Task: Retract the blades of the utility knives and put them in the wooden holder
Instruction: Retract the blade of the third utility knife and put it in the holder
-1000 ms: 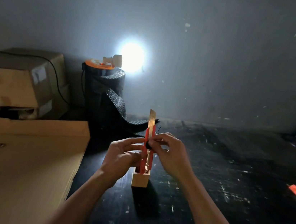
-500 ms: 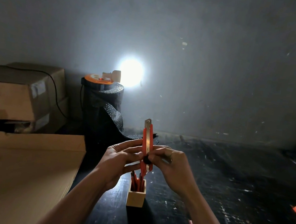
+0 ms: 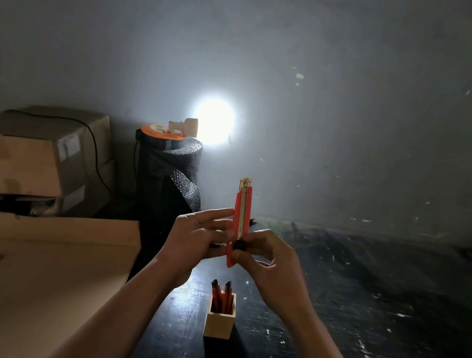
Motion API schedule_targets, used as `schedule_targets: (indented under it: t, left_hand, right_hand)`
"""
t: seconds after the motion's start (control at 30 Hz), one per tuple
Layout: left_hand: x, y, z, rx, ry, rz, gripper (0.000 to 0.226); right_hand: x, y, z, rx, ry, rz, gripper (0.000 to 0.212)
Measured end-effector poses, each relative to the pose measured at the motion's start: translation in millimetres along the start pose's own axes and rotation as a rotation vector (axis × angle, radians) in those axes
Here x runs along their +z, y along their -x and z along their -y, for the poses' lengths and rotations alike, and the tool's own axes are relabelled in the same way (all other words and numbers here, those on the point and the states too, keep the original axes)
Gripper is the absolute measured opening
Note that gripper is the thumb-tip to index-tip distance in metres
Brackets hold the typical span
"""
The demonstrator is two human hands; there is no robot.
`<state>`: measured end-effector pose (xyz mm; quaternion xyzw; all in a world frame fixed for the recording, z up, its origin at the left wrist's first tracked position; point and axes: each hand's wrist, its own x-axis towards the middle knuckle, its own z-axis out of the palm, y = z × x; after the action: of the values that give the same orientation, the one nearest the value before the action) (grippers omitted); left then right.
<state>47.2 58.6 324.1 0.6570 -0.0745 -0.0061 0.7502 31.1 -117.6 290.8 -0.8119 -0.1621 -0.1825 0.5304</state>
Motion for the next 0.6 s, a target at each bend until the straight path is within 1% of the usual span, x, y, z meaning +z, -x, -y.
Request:
schedule_targets:
  t: [0.03, 0.1, 0.17, 0.23, 0.3, 0.33, 0.5, 0.6]
  left_hand:
    - [0.8, -0.6, -0.2, 0.000, -0.005, -0.007, 0.036]
    - [1.8, -1.9, 0.4, -0.001, -0.009, -0.021, 0.036]
    - [2.1, -2.1, 1.4, -0.004, -0.003, -0.028, 0.035]
    - [3.8, -1.3, 2.4, -0.002, -0.002, -0.025, 0.035]
    - [6.3, 0.3, 3.3, 0.000, 0.000, -0.020, 0.034]
    - [7.2, 1.1, 3.6, 0.000, 0.004, -0.019, 0.034]
    - [7.9, 3.0, 3.0, 0.012, 0.015, -0.013, 0.035]
    - [10.0, 5.7, -0.8, 0.024, 0.012, 0.002, 0.037]
  right_hand:
    - [-0.7, -0.2, 1.1, -0.014, 0.021, 0.007, 0.015]
    - [-2.0, 0.2, 2.8, -0.035, 0.058, 0.032, 0.023]
    - [-2.9, 1.6, 4.4, -0.018, 0.036, 0.029, 0.026]
    - [-3.5, 2.1, 2.8, -0.002, 0.006, 0.005, 0.024]
    - [-4.3, 2.6, 0.1, -0.009, 0.049, 0.002, 0.017]
    - [-4.7, 3.3, -1.4, -0.016, 0.070, 0.009, 0.016]
    - [-6.2, 6.4, 5.1, 0.020, 0.028, 0.000, 0.027]
    - [-7.1, 4.7, 2.9, 0.018, 0.075, 0.015, 0.013]
